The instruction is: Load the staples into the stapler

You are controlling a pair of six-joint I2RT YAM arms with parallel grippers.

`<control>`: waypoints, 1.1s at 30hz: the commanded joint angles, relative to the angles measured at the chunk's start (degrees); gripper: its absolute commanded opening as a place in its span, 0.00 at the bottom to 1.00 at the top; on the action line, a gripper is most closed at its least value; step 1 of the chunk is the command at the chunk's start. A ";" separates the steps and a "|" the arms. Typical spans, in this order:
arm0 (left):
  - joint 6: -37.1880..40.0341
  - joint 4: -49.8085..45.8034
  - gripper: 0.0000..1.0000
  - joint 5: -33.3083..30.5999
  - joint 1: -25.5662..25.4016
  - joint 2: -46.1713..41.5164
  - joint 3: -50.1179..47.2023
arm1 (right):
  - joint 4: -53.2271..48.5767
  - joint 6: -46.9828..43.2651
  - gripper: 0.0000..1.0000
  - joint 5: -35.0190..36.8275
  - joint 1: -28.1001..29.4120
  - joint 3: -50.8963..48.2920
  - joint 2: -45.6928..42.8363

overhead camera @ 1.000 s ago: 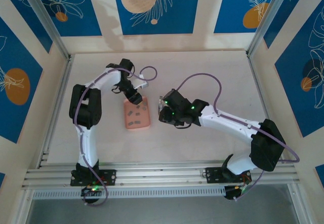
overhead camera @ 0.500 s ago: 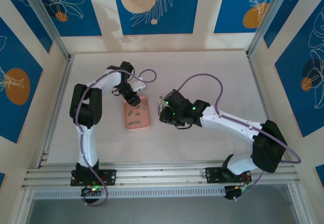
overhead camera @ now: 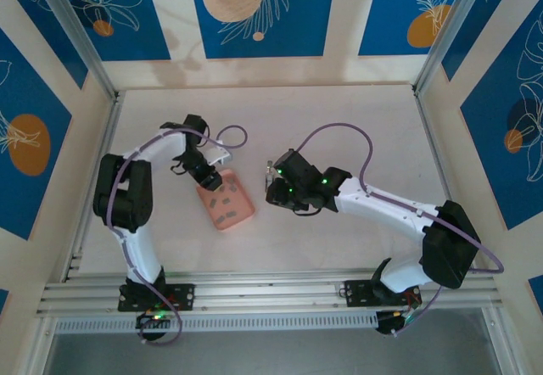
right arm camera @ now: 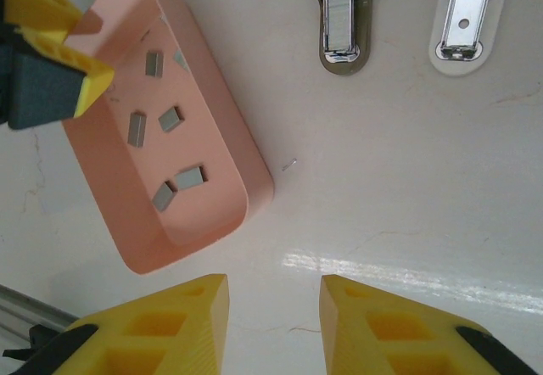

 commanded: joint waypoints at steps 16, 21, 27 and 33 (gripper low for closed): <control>-18.05 6.33 0.64 5.85 3.92 -11.57 -6.80 | 9.78 9.06 0.42 -15.15 0.97 -0.62 3.19; -24.56 7.59 0.73 6.84 5.61 -10.45 -5.41 | 9.73 12.87 0.45 -17.13 1.39 -1.25 2.90; -28.46 11.25 0.79 8.90 5.90 -10.24 -6.87 | 12.95 17.52 0.47 -19.45 2.54 -4.40 2.57; -29.75 11.92 0.80 10.29 5.89 -10.99 -9.32 | 17.89 21.07 0.48 -20.87 4.27 -8.20 2.83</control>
